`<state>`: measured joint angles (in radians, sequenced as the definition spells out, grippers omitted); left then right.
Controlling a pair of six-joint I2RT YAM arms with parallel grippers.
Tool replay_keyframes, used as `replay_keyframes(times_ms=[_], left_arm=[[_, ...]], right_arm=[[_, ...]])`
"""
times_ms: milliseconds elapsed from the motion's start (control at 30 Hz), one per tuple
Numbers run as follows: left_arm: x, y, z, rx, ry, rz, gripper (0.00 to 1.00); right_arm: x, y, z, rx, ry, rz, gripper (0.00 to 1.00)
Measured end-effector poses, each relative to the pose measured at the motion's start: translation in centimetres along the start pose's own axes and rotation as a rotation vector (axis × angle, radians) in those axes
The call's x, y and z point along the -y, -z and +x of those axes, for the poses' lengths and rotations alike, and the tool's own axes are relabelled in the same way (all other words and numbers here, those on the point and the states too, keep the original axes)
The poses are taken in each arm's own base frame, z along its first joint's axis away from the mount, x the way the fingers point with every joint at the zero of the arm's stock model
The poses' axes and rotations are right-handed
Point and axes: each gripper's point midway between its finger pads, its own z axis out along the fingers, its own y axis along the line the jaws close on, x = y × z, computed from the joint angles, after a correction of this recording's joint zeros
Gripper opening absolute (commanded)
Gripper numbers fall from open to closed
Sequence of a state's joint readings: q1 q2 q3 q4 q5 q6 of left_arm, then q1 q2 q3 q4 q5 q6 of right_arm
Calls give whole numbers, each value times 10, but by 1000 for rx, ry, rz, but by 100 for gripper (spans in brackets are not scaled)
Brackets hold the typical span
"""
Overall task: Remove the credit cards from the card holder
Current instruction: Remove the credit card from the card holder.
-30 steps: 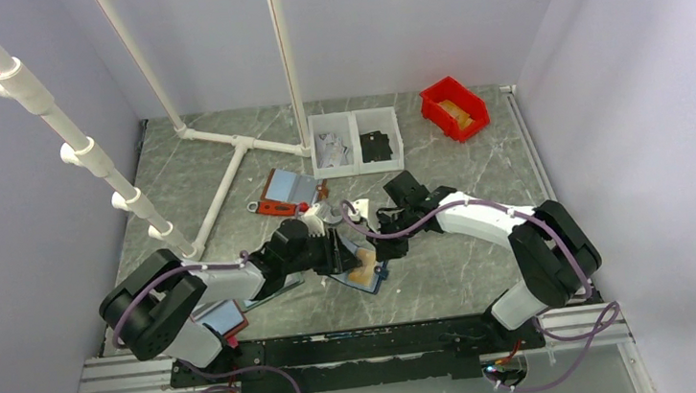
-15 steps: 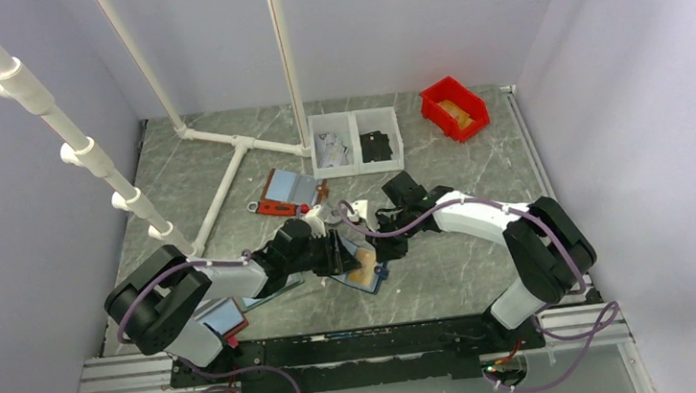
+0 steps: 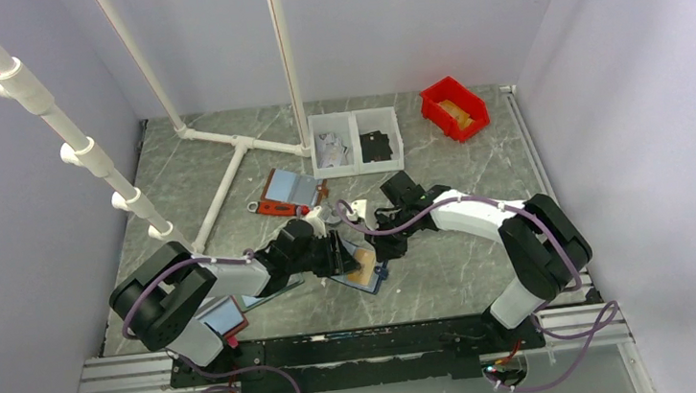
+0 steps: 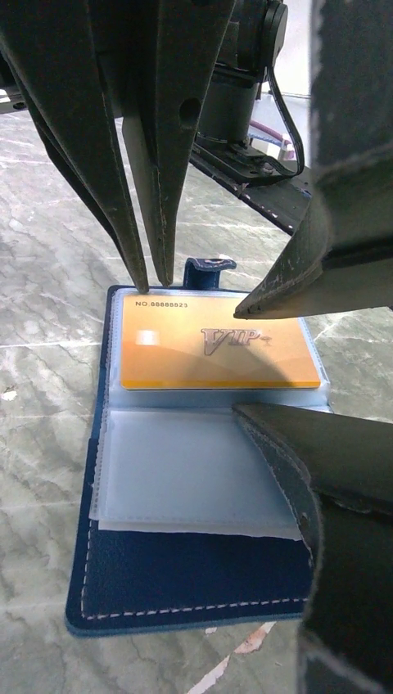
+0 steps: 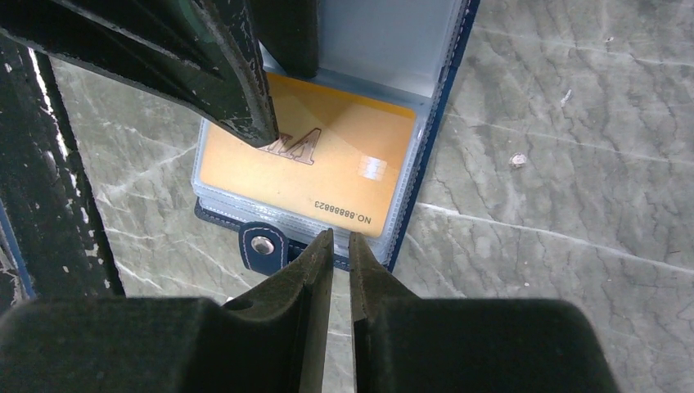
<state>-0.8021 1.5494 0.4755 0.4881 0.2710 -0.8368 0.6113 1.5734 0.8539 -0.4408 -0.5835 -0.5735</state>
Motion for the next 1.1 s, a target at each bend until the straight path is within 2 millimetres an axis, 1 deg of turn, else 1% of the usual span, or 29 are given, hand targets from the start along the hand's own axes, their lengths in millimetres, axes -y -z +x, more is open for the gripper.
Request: replay_keyframes(times_ms=[300, 400, 433, 633, 933, 1100], left_arm=[[1, -1, -1, 6, 33, 2, 46], [0, -2, -1, 17, 58, 3, 36], [-1, -2, -1, 22, 66, 1, 35], [-8, -2, -1, 47, 130, 0, 34], [-8, -3, -3, 74, 190, 32, 33], [-8, -3, -3, 83, 205, 47, 29]], right_arm=[[0, -2, -1, -10, 0, -2, 15], [-1, -2, -1, -12, 1, -1, 13], [-1, -3, -1, -13, 0, 0, 13], [0, -5, -4, -31, -16, 18, 12], [0, -9, -7, -55, -21, 43, 9], [1, -9, -7, -62, -34, 58, 7]])
